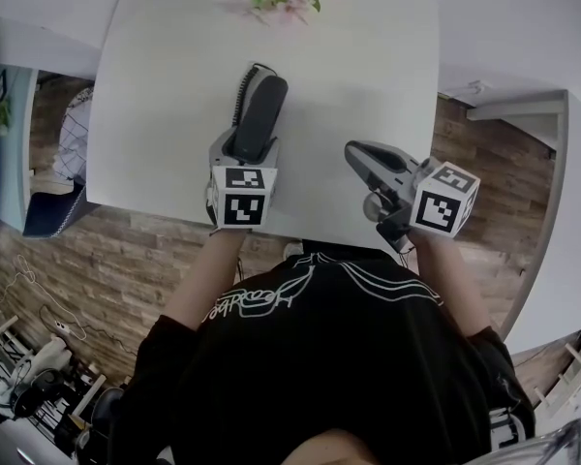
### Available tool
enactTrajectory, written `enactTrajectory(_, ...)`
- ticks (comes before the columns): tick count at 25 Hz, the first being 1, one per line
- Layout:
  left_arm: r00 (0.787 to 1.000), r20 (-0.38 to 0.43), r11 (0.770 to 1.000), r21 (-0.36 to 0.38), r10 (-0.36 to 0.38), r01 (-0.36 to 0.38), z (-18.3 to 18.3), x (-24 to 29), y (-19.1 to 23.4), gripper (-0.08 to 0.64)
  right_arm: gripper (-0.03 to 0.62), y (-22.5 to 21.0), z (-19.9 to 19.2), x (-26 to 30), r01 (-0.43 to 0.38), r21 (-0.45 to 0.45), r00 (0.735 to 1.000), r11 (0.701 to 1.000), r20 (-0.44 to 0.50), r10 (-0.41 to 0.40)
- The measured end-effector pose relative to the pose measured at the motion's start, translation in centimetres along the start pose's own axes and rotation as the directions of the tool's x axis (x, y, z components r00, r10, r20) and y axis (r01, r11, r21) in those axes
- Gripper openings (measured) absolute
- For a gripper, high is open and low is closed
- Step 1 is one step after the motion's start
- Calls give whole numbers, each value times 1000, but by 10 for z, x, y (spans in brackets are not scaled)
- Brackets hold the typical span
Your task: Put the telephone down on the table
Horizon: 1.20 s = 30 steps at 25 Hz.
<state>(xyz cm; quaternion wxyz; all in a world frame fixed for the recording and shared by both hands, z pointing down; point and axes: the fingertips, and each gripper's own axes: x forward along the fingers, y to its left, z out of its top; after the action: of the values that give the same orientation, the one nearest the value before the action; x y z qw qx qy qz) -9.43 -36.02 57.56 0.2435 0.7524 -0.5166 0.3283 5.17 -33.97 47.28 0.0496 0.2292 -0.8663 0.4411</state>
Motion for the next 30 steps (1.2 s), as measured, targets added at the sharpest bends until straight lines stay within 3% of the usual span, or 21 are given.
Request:
enactTrajectory(5, 999, -20, 999, 31, 29, -28, -5, 5, -2, 285, 40, -2, -2, 0, -1, 10, 1000, 1000, 5, 1)
enactTrajectory(12, 1000, -22, 1000, 27, 5, -4, -5, 6, -2, 285, 40, 2, -7, -1, -8, 16, 1000, 1000, 7, 8)
enactTrajectory(19, 1000, 19, 1000, -10, -9, 10, -2, -1, 3, 344, 40, 10, -10, -3, -12, 8, 1000, 1000, 10, 12)
enactTrajectory(24, 994, 84, 996, -43, -76, 80, 5, -24, 4, 362, 40, 25, -13, -6, -21, -9, 1000, 1000, 14, 21)
enactTrajectory(27, 982, 145, 992, -20, -118, 122, 15, -49, 1, 362, 40, 36, -15, -9, -21, -31, 999, 999, 24, 22)
enactTrajectory(30, 967, 182, 981, -42, -179, 190, 17, -79, -6, 362, 40, 54, -21, -13, -24, -60, 999, 998, 31, 26)
